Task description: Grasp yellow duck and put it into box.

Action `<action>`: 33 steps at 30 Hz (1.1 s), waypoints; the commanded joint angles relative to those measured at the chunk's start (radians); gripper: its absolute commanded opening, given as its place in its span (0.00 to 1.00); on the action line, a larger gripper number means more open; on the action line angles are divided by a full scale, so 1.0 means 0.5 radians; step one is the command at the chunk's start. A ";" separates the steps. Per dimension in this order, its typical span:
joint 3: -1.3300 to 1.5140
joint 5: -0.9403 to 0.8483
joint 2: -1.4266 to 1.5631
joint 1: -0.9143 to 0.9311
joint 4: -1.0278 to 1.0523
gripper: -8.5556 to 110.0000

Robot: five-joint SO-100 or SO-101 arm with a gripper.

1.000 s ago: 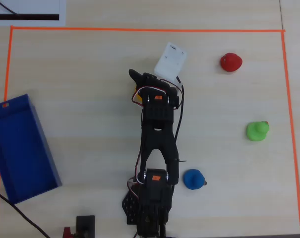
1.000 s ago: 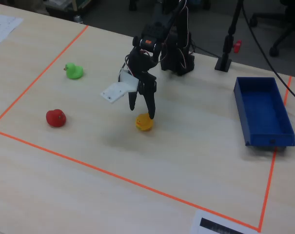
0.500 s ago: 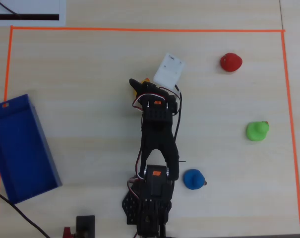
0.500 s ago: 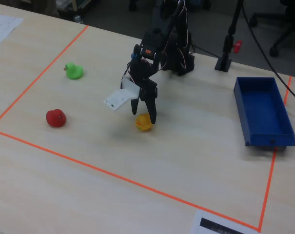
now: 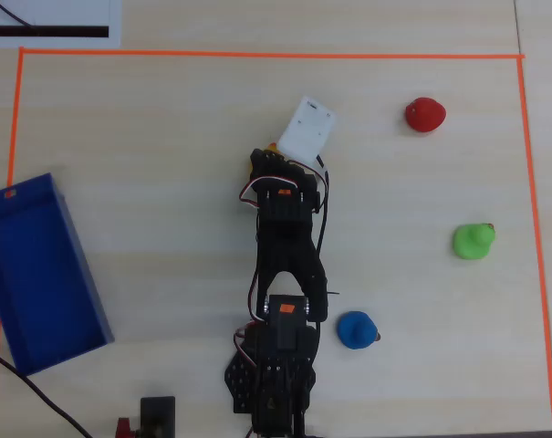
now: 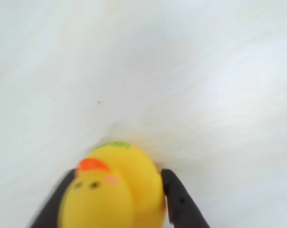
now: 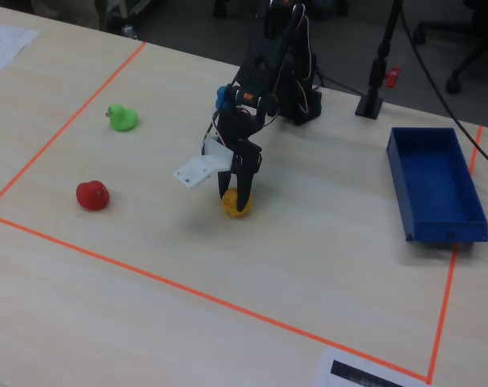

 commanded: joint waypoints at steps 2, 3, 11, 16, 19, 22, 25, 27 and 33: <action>-0.095 0.089 0.132 0.034 0.031 0.07; -0.138 0.123 0.196 0.058 0.098 0.07; -0.408 0.322 1.233 0.067 1.068 0.07; -0.365 0.472 1.942 -0.439 1.887 0.07; -0.264 0.644 2.132 -0.850 2.203 0.07; -0.141 0.853 2.135 -1.157 2.301 0.07; -0.074 1.043 1.988 -1.381 2.246 0.07; -0.104 1.157 1.835 -1.503 2.184 0.07; -0.460 1.365 1.356 -1.764 2.166 0.07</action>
